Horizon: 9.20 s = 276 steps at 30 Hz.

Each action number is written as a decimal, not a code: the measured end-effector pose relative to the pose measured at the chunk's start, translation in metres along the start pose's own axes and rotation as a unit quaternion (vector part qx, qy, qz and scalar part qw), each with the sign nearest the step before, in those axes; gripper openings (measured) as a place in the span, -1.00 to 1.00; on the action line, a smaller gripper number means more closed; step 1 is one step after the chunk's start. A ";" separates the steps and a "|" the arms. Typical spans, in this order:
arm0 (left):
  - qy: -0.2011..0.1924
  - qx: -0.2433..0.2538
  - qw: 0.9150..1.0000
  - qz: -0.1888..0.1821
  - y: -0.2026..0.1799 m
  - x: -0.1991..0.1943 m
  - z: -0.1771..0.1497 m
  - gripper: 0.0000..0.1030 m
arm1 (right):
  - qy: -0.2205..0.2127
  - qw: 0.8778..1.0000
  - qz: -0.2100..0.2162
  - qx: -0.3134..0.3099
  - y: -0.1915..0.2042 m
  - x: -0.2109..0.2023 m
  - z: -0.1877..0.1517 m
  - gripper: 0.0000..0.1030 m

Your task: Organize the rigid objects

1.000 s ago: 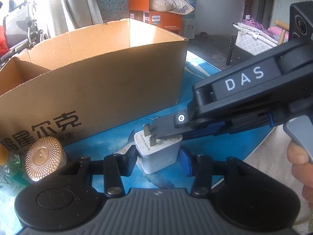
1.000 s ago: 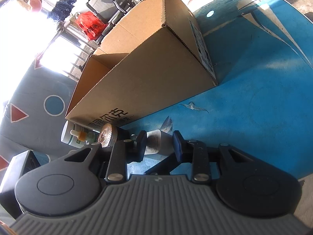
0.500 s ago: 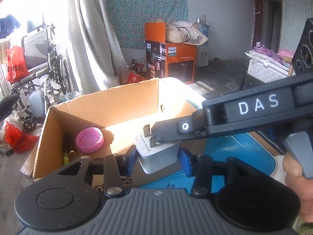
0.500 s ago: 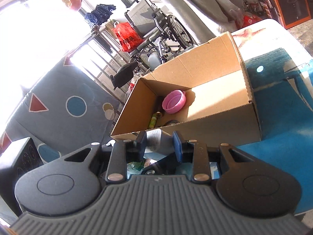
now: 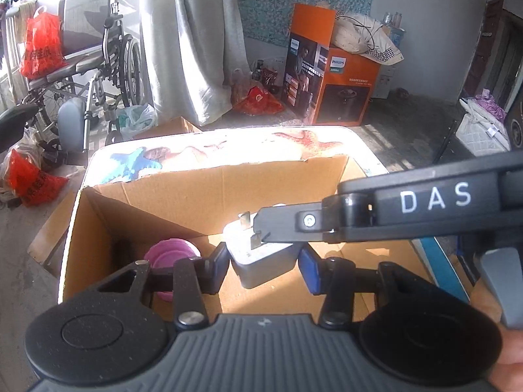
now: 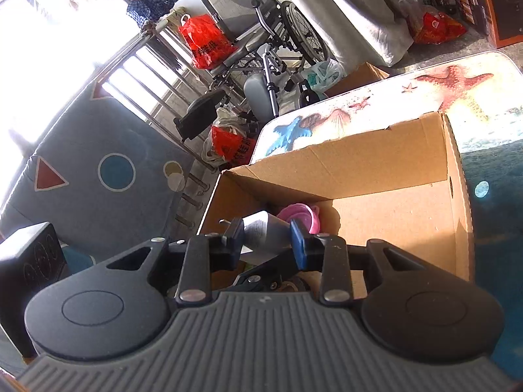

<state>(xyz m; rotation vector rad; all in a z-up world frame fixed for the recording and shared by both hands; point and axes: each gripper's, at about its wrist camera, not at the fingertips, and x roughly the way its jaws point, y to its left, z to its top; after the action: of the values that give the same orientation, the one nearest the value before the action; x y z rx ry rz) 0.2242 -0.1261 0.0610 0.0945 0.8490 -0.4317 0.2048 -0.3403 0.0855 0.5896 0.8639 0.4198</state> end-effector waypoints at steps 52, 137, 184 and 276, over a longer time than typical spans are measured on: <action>-0.070 -0.065 0.992 -0.082 0.014 -0.130 -0.108 0.55 | -0.101 0.993 0.064 -0.018 -0.015 -0.143 -0.085 -0.08; -0.002 0.126 0.992 -0.004 -0.065 -0.018 -0.193 0.09 | 0.033 0.997 -0.017 0.071 -0.064 -0.028 -0.193 -0.23; -0.004 0.093 0.996 -0.002 -0.069 -0.023 -0.189 0.10 | 0.022 0.997 -0.036 0.070 -0.067 -0.031 -0.201 -0.15; -0.106 0.000 0.993 -0.057 -0.053 -0.104 -0.050 0.77 | -0.107 0.988 0.016 -0.113 -0.008 -0.149 -0.001 -0.19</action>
<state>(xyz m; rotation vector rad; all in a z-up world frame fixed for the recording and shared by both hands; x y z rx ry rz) 0.1070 -0.1269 0.1099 -0.0015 0.6471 -0.5394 0.1174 -0.4308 0.1663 0.4311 0.5931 0.4678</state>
